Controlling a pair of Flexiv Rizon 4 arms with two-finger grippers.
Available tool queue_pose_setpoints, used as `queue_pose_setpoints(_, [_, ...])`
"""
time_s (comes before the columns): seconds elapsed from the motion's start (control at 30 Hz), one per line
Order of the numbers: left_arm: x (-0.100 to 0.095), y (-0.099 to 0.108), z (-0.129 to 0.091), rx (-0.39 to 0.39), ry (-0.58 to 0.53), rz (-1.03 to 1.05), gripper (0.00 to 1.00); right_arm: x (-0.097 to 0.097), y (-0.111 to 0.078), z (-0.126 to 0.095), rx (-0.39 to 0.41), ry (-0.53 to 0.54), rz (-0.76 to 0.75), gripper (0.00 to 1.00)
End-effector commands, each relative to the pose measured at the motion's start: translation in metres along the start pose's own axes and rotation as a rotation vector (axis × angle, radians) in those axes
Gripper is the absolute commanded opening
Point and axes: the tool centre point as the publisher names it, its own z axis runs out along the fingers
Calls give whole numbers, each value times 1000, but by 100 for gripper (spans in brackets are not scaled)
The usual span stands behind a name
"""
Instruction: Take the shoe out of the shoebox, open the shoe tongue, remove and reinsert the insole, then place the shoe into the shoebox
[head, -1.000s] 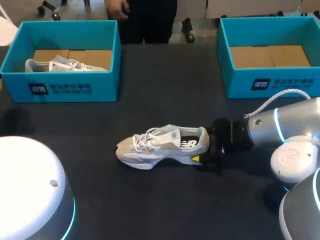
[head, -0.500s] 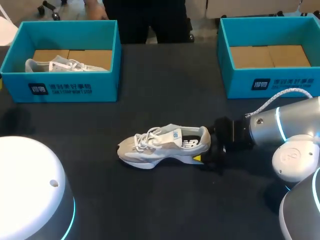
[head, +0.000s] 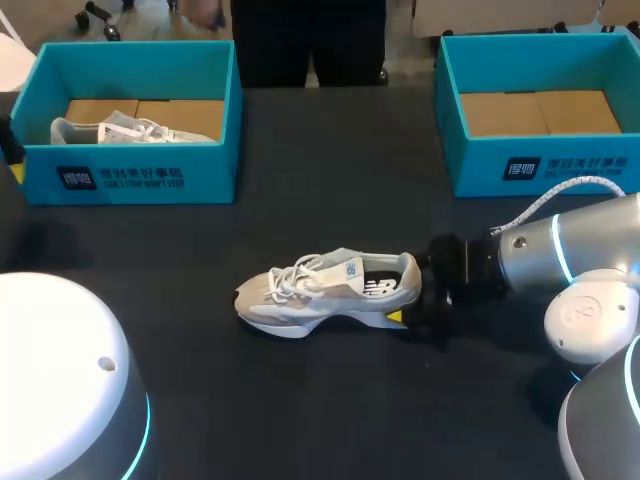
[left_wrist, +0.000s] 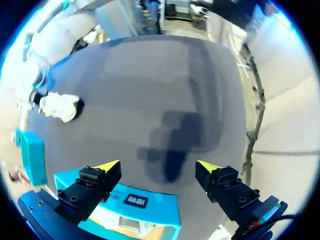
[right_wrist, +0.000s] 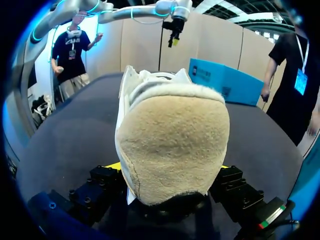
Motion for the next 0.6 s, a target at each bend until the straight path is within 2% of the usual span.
queue_pose_setpoints(0.03, [-13, -10, -2, -71, -23, -320, 100, 1, 1, -2, 2, -1, 0, 0])
queue_pose_setpoints(0.1, [-16, -11, -6, -94, -53, -436, 100, 1, 1, -2, 2, -1, 0, 0])
queue_pose_setpoints(0.3, [-31, -10, -7, -64, -123, -697, 100, 1, 1, -2, 2, -1, 0, 0])
queue_pose_setpoints(0.5, [-51, -13, -4, -41, -152, -828, 100, 1, 1, -2, 2, -1, 0, 0])
queue_pose_setpoints(0.6, [-59, -16, -3, -25, -150, -830, 100, 1, 1, -2, 2, -1, 0, 0])
